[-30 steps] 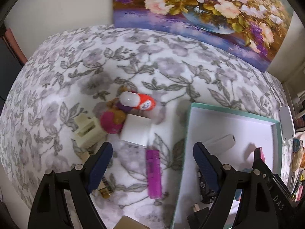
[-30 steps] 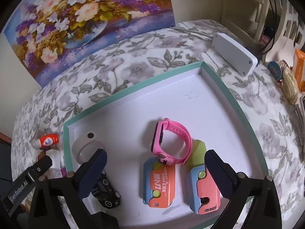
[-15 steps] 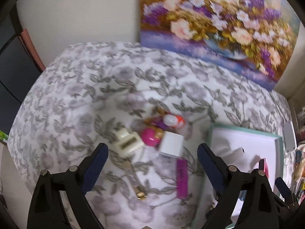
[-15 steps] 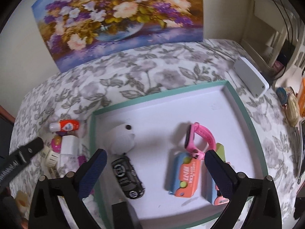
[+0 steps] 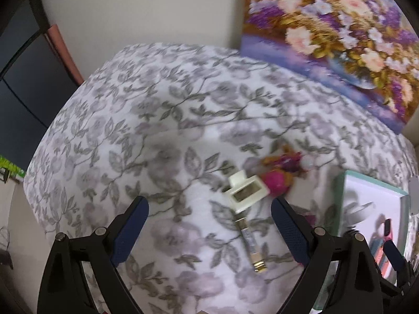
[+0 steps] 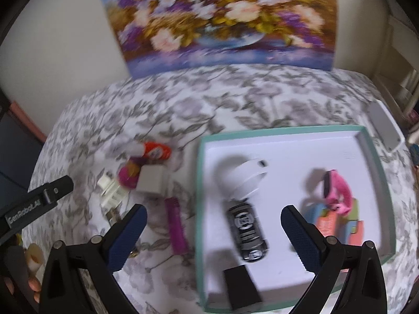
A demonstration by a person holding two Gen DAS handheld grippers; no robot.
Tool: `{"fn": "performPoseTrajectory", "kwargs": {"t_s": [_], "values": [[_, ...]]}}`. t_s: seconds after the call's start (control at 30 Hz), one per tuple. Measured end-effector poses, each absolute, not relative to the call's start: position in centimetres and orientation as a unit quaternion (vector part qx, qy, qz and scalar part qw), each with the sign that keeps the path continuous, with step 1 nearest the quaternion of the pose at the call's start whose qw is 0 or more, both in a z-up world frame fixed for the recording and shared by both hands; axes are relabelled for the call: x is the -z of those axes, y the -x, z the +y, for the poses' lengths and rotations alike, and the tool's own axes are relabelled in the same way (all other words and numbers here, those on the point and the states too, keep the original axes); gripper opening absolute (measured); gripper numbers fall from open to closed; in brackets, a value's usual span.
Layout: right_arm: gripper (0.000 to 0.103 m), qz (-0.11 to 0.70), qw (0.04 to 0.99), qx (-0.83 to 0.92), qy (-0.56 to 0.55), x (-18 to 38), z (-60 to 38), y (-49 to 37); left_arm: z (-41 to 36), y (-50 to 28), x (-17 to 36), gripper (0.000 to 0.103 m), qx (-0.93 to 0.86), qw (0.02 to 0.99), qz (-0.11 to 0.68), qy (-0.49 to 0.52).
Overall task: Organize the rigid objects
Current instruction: 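Move the left tool to the gold bar while the right tool moves to the purple lighter, then grasp the gold bar with the left tool while the right tool grasps the purple lighter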
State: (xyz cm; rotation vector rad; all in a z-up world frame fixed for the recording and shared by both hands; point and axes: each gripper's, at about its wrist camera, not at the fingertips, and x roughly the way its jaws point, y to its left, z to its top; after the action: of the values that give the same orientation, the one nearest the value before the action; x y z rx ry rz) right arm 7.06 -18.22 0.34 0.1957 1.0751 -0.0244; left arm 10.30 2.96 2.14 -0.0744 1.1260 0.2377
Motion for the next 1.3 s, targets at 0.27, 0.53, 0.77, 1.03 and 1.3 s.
{"fn": "performPoseTrajectory", "kwargs": {"t_s": [0.27, 0.53, 0.77, 1.03, 1.3], "values": [[0.103, 0.527, 0.845, -0.040, -0.086, 1.6, -14.5, -7.5, 4.3, -10.5, 0.9, 0.096, -0.109, 0.817, 0.563, 0.063], [0.081, 0.544, 0.834, -0.061, -0.074, 3.6, -13.2, -7.7, 3.9, -10.8, 3.5, 0.096, -0.082, 0.798, 0.586, 0.114], [0.066, 0.547, 0.833, -0.071, -0.047, 4.3, -12.1, -7.7, 4.2, -10.9, 5.8, 0.102, -0.083, 0.780, 0.605, 0.135], [0.048, 0.563, 0.822, -0.077, -0.036, 5.5, -11.4, -7.8, 3.1, -11.3, 6.6, 0.102, -0.066, 0.771, 0.622, 0.118], [0.042, 0.579, 0.812, -0.066, -0.027, 6.9, -11.3, -8.0, 0.8, -11.8, 8.4, 0.064, -0.057, 0.760, 0.643, 0.069]]}}
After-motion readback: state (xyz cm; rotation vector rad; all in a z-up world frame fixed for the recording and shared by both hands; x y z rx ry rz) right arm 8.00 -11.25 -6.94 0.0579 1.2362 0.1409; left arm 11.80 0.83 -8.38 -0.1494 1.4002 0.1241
